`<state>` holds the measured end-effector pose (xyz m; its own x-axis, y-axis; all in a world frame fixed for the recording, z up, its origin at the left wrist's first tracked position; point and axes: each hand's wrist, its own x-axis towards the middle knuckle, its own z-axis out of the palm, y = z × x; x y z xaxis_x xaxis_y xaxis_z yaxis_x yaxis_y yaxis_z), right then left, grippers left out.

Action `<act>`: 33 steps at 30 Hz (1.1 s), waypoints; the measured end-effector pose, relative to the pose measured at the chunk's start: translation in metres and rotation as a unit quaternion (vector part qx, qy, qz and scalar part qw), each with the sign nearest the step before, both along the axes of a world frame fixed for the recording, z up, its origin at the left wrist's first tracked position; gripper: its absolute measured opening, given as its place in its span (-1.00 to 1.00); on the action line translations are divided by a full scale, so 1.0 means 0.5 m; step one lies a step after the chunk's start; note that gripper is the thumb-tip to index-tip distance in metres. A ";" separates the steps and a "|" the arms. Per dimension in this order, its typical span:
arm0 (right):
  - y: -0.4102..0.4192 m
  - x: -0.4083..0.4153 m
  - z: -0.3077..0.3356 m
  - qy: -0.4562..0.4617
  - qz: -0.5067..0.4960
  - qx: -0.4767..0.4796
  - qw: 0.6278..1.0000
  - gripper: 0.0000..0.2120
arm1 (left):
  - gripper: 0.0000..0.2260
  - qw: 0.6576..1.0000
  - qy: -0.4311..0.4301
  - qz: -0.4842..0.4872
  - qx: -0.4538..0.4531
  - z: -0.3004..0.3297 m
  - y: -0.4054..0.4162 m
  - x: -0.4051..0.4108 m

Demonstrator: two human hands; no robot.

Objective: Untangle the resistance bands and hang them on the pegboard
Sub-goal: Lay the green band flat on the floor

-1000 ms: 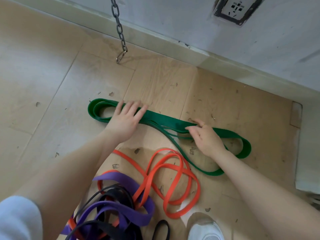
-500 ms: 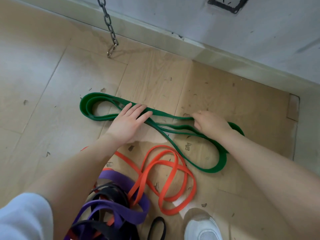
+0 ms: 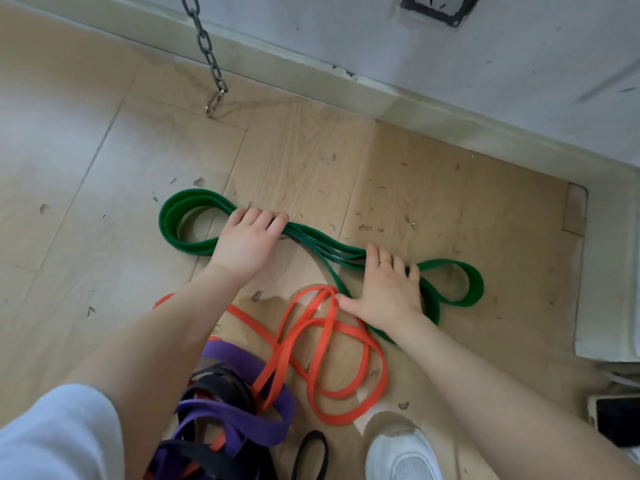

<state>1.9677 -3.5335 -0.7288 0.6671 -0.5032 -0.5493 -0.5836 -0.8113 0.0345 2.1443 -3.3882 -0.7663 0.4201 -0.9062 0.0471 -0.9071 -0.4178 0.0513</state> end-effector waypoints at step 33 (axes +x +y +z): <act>-0.368 0.012 0.027 0.011 0.087 -0.115 0.989 -0.63 | -0.71 0.982 -0.070 0.036 0.171 0.024 -0.246 0.108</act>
<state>1.9737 -3.7174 -0.7153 0.7444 -0.4950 -0.4482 -0.4325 -0.8688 0.2412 2.1983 -3.5112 -0.7541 0.4953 -0.8470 -0.1931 -0.8624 -0.4527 -0.2265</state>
